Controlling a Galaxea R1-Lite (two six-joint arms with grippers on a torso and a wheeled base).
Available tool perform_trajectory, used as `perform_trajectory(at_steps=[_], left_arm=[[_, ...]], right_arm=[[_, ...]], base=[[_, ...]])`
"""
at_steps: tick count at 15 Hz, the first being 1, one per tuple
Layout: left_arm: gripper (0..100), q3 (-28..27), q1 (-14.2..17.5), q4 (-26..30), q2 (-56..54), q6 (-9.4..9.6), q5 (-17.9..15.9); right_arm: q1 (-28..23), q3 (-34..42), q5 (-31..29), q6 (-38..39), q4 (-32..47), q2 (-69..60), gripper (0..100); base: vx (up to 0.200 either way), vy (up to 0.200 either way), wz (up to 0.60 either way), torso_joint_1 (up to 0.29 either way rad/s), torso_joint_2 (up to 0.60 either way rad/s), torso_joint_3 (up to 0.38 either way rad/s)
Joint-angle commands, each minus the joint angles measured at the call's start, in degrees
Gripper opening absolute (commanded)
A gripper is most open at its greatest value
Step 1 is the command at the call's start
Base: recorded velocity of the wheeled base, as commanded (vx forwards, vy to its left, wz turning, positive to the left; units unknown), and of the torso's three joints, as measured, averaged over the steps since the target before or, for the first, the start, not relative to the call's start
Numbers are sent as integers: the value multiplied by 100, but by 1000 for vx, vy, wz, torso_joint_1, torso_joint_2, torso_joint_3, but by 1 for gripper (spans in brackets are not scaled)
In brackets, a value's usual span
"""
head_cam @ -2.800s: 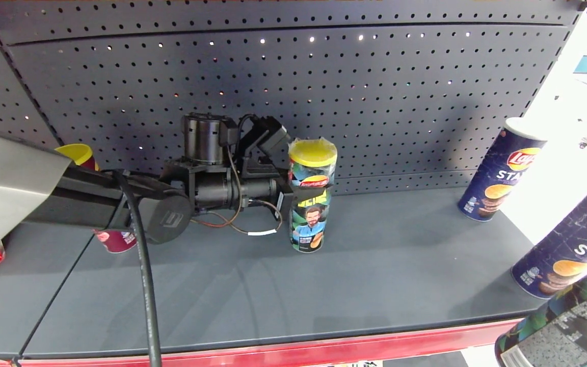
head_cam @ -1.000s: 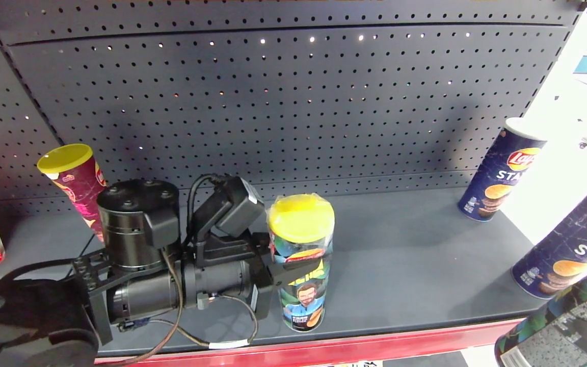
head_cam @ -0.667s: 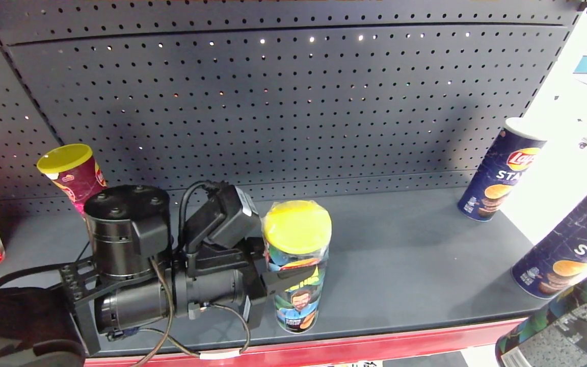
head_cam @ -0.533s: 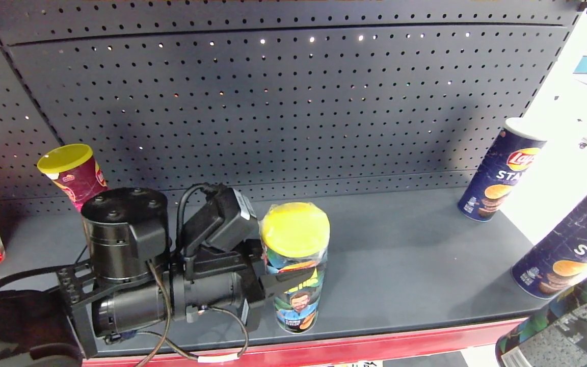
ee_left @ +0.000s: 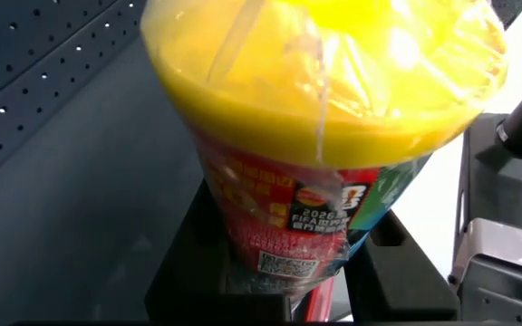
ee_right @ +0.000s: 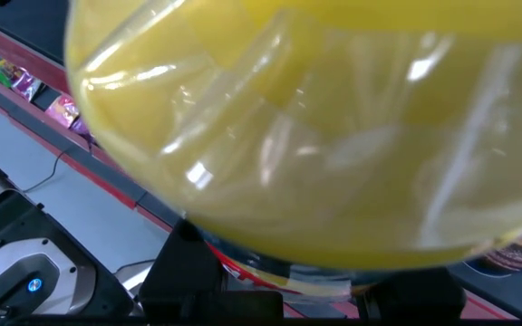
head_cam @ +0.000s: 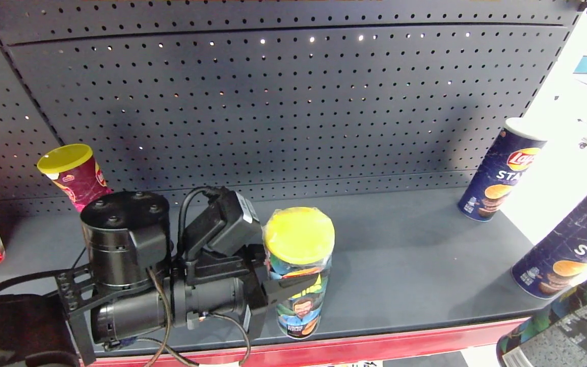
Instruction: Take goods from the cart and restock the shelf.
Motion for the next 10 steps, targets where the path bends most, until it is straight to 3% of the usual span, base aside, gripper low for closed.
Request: perform_trajectory(at_steps=[1,10], left_arm=[[0,-2,-50,-5,-1,-21,-7],[0,253,-59,-14,8,-21,2]], right_arm=[[2,-2,3,-1,0,-25,0],[2,25,3,-1,9,-43,0]], base=[[0,0,0,0,0,0],[0,0,0,0,0,0]])
